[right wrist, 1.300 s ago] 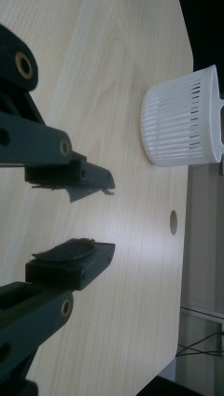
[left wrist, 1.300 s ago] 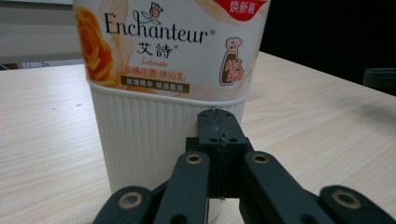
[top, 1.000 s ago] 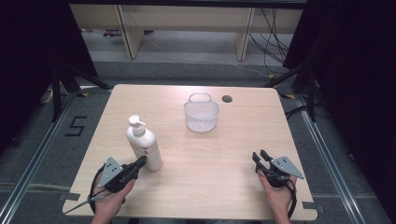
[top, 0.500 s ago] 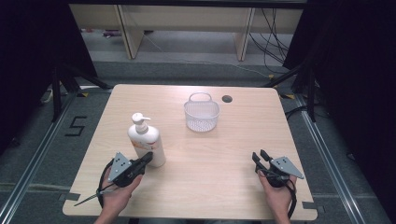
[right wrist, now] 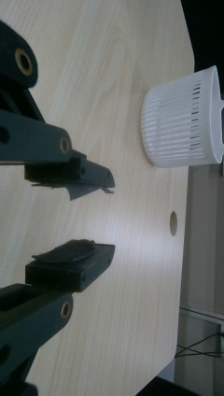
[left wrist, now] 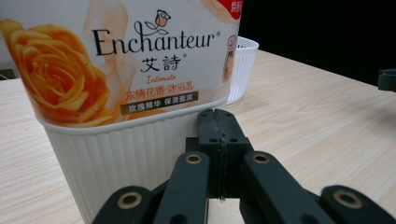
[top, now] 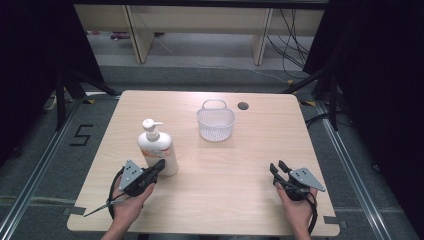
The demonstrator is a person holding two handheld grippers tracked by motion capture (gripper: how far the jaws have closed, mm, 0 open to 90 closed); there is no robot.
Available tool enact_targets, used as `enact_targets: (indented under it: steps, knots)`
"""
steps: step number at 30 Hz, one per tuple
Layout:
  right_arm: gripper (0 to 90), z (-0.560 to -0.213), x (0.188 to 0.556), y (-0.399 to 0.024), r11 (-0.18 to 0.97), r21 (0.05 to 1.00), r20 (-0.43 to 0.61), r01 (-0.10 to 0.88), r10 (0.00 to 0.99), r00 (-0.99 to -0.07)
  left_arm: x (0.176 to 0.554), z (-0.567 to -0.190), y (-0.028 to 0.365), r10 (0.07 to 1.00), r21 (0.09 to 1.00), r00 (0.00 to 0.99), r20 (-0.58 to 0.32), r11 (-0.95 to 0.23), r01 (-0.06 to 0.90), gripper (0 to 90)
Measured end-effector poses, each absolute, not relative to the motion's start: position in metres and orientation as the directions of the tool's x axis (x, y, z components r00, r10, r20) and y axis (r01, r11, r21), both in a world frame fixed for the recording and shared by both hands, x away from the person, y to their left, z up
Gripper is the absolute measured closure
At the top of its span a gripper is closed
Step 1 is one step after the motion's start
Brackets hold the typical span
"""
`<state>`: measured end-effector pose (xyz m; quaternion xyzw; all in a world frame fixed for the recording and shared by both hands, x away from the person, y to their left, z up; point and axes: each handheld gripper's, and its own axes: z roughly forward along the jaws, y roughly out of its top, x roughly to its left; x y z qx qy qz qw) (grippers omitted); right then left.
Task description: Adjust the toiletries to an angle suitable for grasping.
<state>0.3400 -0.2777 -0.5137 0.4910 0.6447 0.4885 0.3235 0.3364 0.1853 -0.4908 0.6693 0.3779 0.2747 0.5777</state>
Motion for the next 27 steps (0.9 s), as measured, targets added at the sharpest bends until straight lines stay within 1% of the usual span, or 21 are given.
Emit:
enact_targets:
  steps: [2, 6, 7, 8, 11, 14, 15, 16, 17, 18, 19, 20, 21, 22, 24, 25, 26, 27]
  knots:
    - [61.9, -0.513, 0.341, -0.280, 0.077, 0.951, 0.024, 0.299, 0.946, -0.322, 0.337, -0.491, 0.185, 0.823, 0.981, 0.563, -0.069, -0.047, 0.189, 89.8]
    - [61.5, -0.513, 0.341, -0.281, 0.079, 0.951, 0.025, 0.300, 0.945, -0.326, 0.336, -0.492, 0.186, 0.826, 0.981, 0.559, -0.073, -0.042, 0.190, 89.4]
    - [61.4, -0.513, 0.339, -0.278, 0.040, 0.945, 0.067, 0.325, 0.948, -0.312, 0.335, -0.492, 0.187, 0.827, 0.981, 0.557, -0.073, -0.042, 0.192, 88.6]
    - [61.2, -0.513, 0.340, -0.280, 0.063, 0.946, 0.044, 0.317, 0.947, -0.318, 0.335, -0.492, 0.188, 0.823, 0.983, 0.562, -0.076, -0.034, 0.183, 87.5]
    - [60.6, -0.513, 0.340, -0.280, 0.063, 0.949, 0.043, 0.308, 0.944, -0.327, 0.330, -0.491, 0.191, 0.825, 0.981, 0.559, -0.082, -0.032, 0.191, 84.7]
    - [59.8, -0.513, 0.340, -0.280, 0.060, 0.950, 0.047, 0.307, 0.943, -0.329, 0.323, -0.489, 0.197, 0.828, 0.982, 0.554, -0.087, -0.021, 0.186, 78.8]
    - [59.5, -0.513, 0.339, -0.279, 0.043, 0.949, 0.066, 0.314, 0.942, -0.329, 0.321, -0.488, 0.199, 0.832, 0.983, 0.549, -0.082, -0.023, 0.180, 76.4]
    - [59.1, -0.514, 0.340, -0.280, 0.076, 0.955, 0.027, 0.288, 0.941, -0.337, 0.319, -0.487, 0.200, 0.832, 0.986, 0.550, -0.075, -0.021, 0.165, 74.2]
    - [58.8, -0.513, 0.339, -0.279, 0.071, 0.952, 0.036, 0.299, 0.941, -0.337, 0.316, -0.487, 0.202, 0.835, 0.986, 0.546, -0.070, -0.025, 0.164, 72.0]
    - [58.4, -0.514, 0.340, -0.279, 0.091, 0.956, 0.009, 0.280, 0.942, -0.336, 0.314, -0.487, 0.204, 0.837, 0.985, 0.544, -0.068, -0.029, 0.168, 70.2]
    - [57.9, -0.514, 0.340, -0.278, 0.080, 0.956, 0.019, 0.282, 0.943, -0.333, 0.311, -0.487, 0.205, 0.837, 0.985, 0.543, -0.069, -0.030, 0.172, 67.9]
    - [57.2, -0.514, 0.340, -0.278, 0.078, 0.953, 0.032, 0.294, 0.936, -0.350, 0.310, -0.488, 0.206, 0.838, 0.986, 0.542, -0.063, -0.030, 0.162, 65.3]
    - [56.6, -0.514, 0.340, -0.277, 0.073, 0.953, 0.036, 0.296, 0.937, -0.347, 0.308, -0.488, 0.207, 0.847, 0.984, 0.528, -0.066, -0.033, 0.175, 62.6]
    - [56.1, -0.514, 0.340, -0.279, 0.089, 0.955, 0.009, 0.282, 0.944, -0.331, 0.307, -0.488, 0.208, 0.849, 0.984, 0.523, -0.068, -0.030, 0.177, 59.7]
    - [55.2, -0.513, 0.339, -0.279, 0.085, 0.954, 0.016, 0.288, 0.943, -0.331, 0.307, -0.489, 0.209, 0.849, 0.986, 0.524, -0.072, -0.019, 0.166, 56.3]
    - [54.9, -0.514, 0.338, -0.277, 0.047, 0.952, 0.059, 0.303, 0.941, -0.333, 0.305, -0.488, 0.210, 0.857, 0.984, 0.510, -0.075, -0.018, 0.176, 54.4]
    - [54.6, -0.514, 0.338, -0.278, 0.050, 0.952, 0.057, 0.303, 0.941, -0.334, 0.305, -0.487, 0.211, 0.858, 0.984, 0.508, -0.073, -0.021, 0.176, 53.0]
    - [54.4, -0.514, 0.339, -0.279, 0.073, 0.954, 0.030, 0.291, 0.941, -0.336, 0.306, -0.487, 0.211, 0.855, 0.986, 0.514, -0.074, -0.014, 0.166, 52.0]
